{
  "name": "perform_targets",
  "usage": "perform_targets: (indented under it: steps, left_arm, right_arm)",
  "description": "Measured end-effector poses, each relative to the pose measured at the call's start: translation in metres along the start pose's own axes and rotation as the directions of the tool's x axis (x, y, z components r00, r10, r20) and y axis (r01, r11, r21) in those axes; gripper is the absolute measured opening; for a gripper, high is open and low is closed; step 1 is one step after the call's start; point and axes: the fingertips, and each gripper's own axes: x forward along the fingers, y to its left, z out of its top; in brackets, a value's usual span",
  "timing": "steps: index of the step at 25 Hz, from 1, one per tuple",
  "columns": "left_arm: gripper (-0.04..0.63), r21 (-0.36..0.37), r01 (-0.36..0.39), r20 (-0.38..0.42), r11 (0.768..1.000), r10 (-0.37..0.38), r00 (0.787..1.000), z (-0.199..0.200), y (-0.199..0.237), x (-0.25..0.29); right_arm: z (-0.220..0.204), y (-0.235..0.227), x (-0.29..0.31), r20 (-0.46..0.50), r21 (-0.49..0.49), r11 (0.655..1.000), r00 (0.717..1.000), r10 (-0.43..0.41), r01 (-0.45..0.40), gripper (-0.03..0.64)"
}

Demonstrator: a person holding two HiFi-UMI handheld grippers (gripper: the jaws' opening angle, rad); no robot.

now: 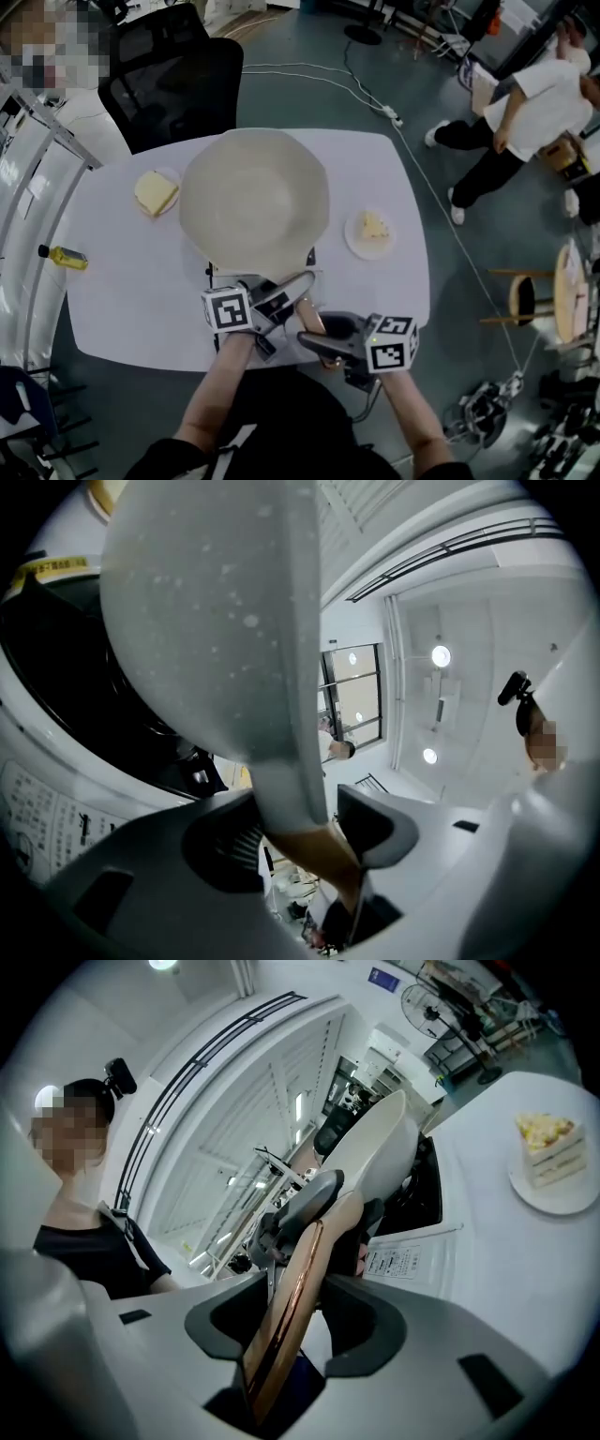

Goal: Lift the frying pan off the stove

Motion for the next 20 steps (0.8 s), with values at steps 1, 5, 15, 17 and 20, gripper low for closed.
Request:
perform_targets:
  steps: [1, 5, 15, 17, 20]
  left_arm:
    - [0.236, 0.01, -0.007, -0.01, 1.0, 0.007, 1.0, -0.001, 0.001, 0.0]
    - [0.24, 0.04, -0.013, -0.041, 0.999, 0.015, 0.999, -0.004, 0.007, -0.002]
    - [0.249, 0.071, 0.027, -0.066, 0.997, -0.022, 0.998, 0.003, -0.011, -0.004]
    - [0.249, 0.07, 0.029, -0.064, 0.997, -0.025, 0.998, 0.005, -0.017, -0.005]
    - [0.25, 0.088, -0.007, -0.075, 0.996, 0.014, 0.997, 0.005, -0.017, -0.01]
  right_arm:
    - [-0.001, -0.001, 0.0, 0.0, -0.008, 1.0, 1.0, -0.004, 0.004, 0.179]
    - [0.0, 0.001, 0.0, 0.022, -0.014, 1.0, 1.0, 0.001, -0.001, 0.179]
    - [0.01, 0.012, -0.001, 0.085, -0.049, 0.999, 0.996, 0.018, -0.013, 0.184]
    - [0.011, 0.015, -0.001, 0.089, -0.048, 0.999, 0.996, 0.019, -0.015, 0.183]
    - [0.009, 0.018, 0.003, 0.09, -0.052, 0.999, 0.996, 0.016, -0.011, 0.184]
